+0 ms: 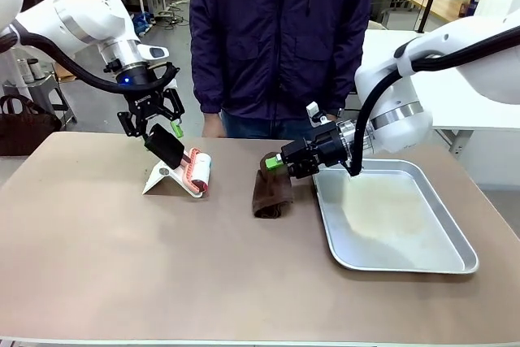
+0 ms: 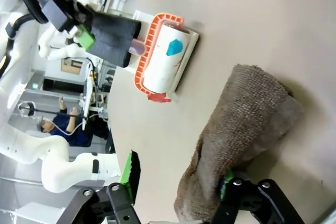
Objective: Clean the surface of the table.
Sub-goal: Return the Lint Roller and towel to their original positions.
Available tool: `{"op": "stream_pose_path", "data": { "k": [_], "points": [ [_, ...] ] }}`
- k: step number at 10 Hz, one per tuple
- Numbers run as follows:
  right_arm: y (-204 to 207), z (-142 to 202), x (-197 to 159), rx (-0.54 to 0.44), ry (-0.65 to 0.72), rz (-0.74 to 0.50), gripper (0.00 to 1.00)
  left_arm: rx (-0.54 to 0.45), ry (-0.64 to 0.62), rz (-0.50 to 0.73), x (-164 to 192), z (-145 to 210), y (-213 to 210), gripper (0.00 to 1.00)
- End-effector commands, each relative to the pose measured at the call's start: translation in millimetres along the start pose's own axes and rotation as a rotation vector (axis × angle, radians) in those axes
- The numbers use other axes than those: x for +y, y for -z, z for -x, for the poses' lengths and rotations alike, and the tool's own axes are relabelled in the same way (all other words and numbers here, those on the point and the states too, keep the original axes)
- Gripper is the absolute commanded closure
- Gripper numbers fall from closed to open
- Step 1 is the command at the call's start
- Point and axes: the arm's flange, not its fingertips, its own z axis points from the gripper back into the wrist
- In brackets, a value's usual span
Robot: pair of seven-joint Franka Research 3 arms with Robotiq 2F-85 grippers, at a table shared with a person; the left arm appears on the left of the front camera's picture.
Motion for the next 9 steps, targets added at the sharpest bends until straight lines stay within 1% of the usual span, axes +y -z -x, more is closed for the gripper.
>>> {"op": "stream_pose_path", "data": {
  "k": [1, 2, 4, 6, 8, 9],
  "points": [
    [-1.2, 0.4, 7.2, 0.026, -0.039, 0.017, 0.0, -0.011, -0.025, -0.011, 3.9, 5.8, -14.3, 0.0],
    [-1.1, 2.1, 10.7, 0.033, -0.049, 0.024, 0.0, -0.02, -0.036, -0.025, 10.0, 10.0, -21.0, 0.0],
    [-2.8, 4.1, 20.5, 0.049, -0.068, 0.078, 0.0, -0.051, -0.056, -0.04, 24.2, 28.0, -39.5, 0.0],
    [-2.3, 5.4, 41.8, 0.1, -0.104, 0.193, 0.0, -0.105, -0.053, -0.023, 34.1, 59.6, -59.5, 0.0],
    [-0.1, 4.6, 68.3, 0.156, -0.144, 0.347, 0.0, -0.171, -0.002, 0.023, 40.4, 110.9, -74.1, 0.0],
    [0.9, 2.9, 84.6, 0.175, -0.174, 0.452, 0.0, -0.207, 0.047, 0.045, 42.1, 141.5, -74.9, 0.0]
  ]
}}
